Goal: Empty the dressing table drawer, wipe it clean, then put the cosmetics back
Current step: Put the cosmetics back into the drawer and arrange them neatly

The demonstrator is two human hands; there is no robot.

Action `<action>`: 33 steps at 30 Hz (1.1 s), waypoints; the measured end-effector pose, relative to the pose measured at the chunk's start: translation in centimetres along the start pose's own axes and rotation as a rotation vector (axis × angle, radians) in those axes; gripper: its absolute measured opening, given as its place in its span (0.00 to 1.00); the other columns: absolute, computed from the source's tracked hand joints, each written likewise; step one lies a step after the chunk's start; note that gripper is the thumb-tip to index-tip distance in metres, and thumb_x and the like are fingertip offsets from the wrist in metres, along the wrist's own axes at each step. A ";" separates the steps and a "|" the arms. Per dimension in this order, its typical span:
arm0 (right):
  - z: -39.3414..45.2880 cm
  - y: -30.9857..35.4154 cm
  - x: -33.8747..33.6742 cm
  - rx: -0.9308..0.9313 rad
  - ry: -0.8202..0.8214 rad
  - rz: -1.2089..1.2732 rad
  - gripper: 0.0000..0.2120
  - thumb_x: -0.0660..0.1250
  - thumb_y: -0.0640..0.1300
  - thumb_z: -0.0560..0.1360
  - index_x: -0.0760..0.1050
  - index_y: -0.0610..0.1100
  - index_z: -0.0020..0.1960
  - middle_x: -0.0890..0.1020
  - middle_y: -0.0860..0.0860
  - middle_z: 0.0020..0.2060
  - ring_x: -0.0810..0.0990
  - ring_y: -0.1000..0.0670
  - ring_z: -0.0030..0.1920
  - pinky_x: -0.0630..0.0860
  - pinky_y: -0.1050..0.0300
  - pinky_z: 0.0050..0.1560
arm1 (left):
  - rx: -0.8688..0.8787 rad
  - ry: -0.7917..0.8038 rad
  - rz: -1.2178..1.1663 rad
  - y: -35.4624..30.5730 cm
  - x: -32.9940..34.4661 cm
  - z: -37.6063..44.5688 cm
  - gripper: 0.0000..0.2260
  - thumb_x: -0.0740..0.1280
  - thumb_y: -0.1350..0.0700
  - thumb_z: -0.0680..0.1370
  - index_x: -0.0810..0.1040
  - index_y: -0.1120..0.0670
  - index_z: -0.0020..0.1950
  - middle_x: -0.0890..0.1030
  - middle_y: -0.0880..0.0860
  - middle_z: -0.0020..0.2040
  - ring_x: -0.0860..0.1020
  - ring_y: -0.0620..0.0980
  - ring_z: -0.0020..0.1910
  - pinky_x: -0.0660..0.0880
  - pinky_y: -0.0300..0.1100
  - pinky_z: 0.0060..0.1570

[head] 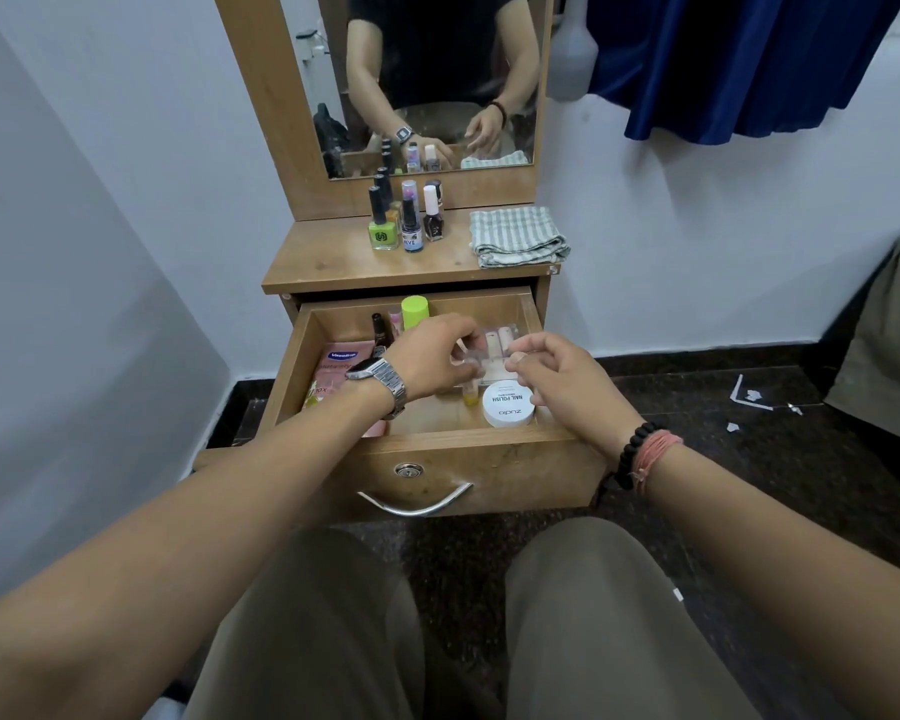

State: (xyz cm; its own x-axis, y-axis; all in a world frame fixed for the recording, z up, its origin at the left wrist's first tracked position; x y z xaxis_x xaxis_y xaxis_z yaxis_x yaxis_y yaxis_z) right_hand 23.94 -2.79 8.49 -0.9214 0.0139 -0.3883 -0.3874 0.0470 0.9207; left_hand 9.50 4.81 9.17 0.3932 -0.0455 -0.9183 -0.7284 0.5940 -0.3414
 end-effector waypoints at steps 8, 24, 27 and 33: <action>-0.3 0.1 0.0 -0.011 0.002 -0.031 0.09 0.63 0.50 0.78 0.74 0.52 0.57 0.81 0.55 0.53 0.78 0.55 0.54 0.77 0.50 0.57 | -0.155 -0.352 0.066 3.5 -7.1 3.3 0.10 0.66 0.57 0.76 0.77 0.53 0.57 0.78 0.51 0.54 0.78 0.48 0.49 0.77 0.46 0.49; -0.3 0.3 0.0 -0.036 0.003 -0.033 0.07 0.63 0.48 0.79 0.74 0.51 0.56 0.81 0.55 0.54 0.79 0.55 0.50 0.76 0.57 0.50 | -0.237 -0.341 0.361 5.5 -11.1 8.8 0.14 0.65 0.64 0.76 0.78 0.56 0.60 0.76 0.57 0.57 0.75 0.60 0.56 0.73 0.51 0.51; -0.2 0.2 0.0 -0.028 0.002 -0.027 0.07 0.63 0.49 0.78 0.74 0.52 0.56 0.81 0.55 0.54 0.78 0.56 0.47 0.77 0.55 0.52 | -0.220 -0.338 0.339 4.7 -11.2 8.2 0.10 0.67 0.61 0.76 0.80 0.56 0.56 0.78 0.57 0.56 0.75 0.58 0.56 0.73 0.50 0.51; -0.3 0.1 0.1 -0.017 0.005 -0.024 0.07 0.63 0.50 0.78 0.74 0.53 0.56 0.81 0.56 0.53 0.78 0.55 0.47 0.74 0.59 0.46 | -0.192 -0.440 0.174 3.2 -12.6 4.6 0.06 0.69 0.58 0.74 0.82 0.52 0.50 0.83 0.52 0.50 0.80 0.53 0.49 0.77 0.50 0.50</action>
State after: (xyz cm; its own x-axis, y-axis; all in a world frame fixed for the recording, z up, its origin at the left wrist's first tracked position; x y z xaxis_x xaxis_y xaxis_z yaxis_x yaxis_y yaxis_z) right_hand 23.80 -3.06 8.52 -0.9121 0.0076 -0.4100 -0.4096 0.0302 0.9118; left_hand 4.80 11.02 20.56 0.4256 0.4083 -0.8076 -0.8779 0.4028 -0.2590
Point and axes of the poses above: each hand's wrist, its own z-axis towards the middle knuckle, its own x-axis out of the palm, y = z × x, the point moved 6 cm from there along z, towards the middle knuckle
